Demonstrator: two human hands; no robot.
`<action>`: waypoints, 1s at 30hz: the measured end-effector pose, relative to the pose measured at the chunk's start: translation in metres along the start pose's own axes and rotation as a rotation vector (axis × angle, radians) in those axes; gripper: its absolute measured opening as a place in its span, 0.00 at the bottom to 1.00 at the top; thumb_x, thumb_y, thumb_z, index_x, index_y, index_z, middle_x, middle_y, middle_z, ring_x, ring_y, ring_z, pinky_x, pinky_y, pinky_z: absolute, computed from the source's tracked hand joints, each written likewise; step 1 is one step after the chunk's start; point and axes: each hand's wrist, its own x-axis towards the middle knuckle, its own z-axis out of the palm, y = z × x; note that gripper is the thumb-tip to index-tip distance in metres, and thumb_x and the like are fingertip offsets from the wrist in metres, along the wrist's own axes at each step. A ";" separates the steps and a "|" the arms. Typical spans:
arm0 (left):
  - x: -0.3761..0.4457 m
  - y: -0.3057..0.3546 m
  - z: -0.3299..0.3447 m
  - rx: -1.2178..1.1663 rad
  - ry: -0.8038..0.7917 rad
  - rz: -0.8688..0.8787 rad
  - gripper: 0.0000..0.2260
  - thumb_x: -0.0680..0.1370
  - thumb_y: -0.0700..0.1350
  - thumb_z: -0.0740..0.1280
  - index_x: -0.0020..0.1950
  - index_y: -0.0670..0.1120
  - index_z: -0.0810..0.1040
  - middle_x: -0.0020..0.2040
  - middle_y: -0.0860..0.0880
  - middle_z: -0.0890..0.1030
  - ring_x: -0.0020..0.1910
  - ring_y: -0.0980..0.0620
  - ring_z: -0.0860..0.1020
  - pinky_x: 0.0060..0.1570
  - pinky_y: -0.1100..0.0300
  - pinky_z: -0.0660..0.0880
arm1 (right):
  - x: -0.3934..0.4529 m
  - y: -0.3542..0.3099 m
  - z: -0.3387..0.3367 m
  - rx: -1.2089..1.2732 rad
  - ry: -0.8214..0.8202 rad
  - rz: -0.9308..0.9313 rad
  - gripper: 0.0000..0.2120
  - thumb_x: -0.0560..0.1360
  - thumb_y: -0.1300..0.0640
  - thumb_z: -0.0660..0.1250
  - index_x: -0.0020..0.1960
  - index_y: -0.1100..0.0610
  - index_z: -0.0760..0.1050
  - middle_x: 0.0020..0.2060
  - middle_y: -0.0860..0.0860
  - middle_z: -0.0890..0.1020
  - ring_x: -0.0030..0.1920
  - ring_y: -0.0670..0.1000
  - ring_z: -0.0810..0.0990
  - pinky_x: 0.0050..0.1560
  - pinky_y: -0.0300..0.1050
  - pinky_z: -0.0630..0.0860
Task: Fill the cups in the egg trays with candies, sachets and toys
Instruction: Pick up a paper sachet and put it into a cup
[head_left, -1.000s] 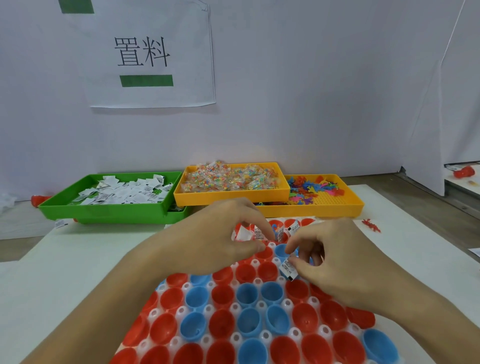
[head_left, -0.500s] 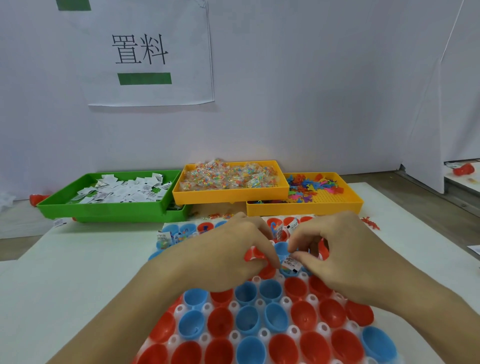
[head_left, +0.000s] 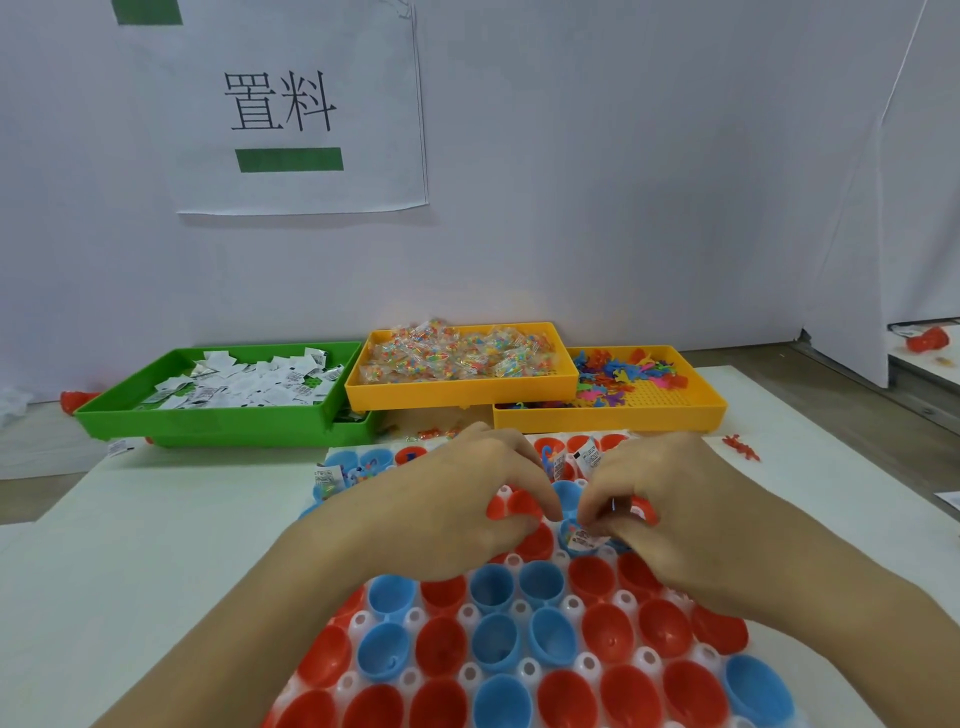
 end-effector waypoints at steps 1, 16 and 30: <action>0.000 0.000 0.000 -0.003 -0.001 -0.003 0.09 0.80 0.49 0.65 0.57 0.61 0.80 0.60 0.63 0.70 0.58 0.65 0.64 0.58 0.66 0.62 | 0.000 -0.001 0.001 -0.010 -0.005 -0.008 0.06 0.77 0.55 0.69 0.48 0.45 0.84 0.40 0.34 0.77 0.47 0.36 0.74 0.49 0.30 0.72; 0.001 0.006 0.007 -0.008 -0.070 -0.006 0.11 0.81 0.50 0.65 0.60 0.63 0.79 0.65 0.61 0.67 0.67 0.61 0.60 0.68 0.56 0.65 | 0.003 -0.004 0.003 -0.030 -0.010 -0.006 0.05 0.77 0.54 0.70 0.49 0.46 0.84 0.34 0.31 0.70 0.42 0.33 0.72 0.43 0.26 0.67; -0.007 -0.005 -0.020 -0.030 0.092 0.019 0.09 0.80 0.50 0.65 0.56 0.63 0.80 0.60 0.63 0.73 0.59 0.66 0.69 0.52 0.75 0.64 | 0.004 -0.004 0.012 0.013 0.000 0.059 0.02 0.76 0.51 0.71 0.48 0.45 0.82 0.39 0.36 0.76 0.41 0.37 0.74 0.40 0.29 0.68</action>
